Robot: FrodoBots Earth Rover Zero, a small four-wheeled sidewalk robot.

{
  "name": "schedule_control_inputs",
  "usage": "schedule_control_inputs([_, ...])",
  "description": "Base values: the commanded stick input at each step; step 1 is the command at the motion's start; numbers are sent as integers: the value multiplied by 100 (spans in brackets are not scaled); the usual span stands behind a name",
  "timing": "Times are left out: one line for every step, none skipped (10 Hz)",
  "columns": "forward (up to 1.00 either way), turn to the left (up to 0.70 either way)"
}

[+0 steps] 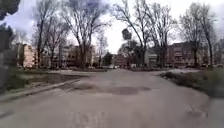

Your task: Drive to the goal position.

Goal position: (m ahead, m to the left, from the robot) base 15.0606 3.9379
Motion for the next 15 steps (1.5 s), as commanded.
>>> schedule_control_inputs([70, 0])
schedule_control_inputs([70, 0])
schedule_control_inputs([70, 0])
schedule_control_inputs([70, 0])
schedule_control_inputs([70, -16])
schedule_control_inputs([70, -27])
schedule_control_inputs([70, -27])
schedule_control_inputs([70, -27])
schedule_control_inputs([70, -27])
schedule_control_inputs([70, -16])
schedule_control_inputs([70, 0])
schedule_control_inputs([70, 0])
schedule_control_inputs([70, 0])
schedule_control_inputs([70, 0])
schedule_control_inputs([70, 0])
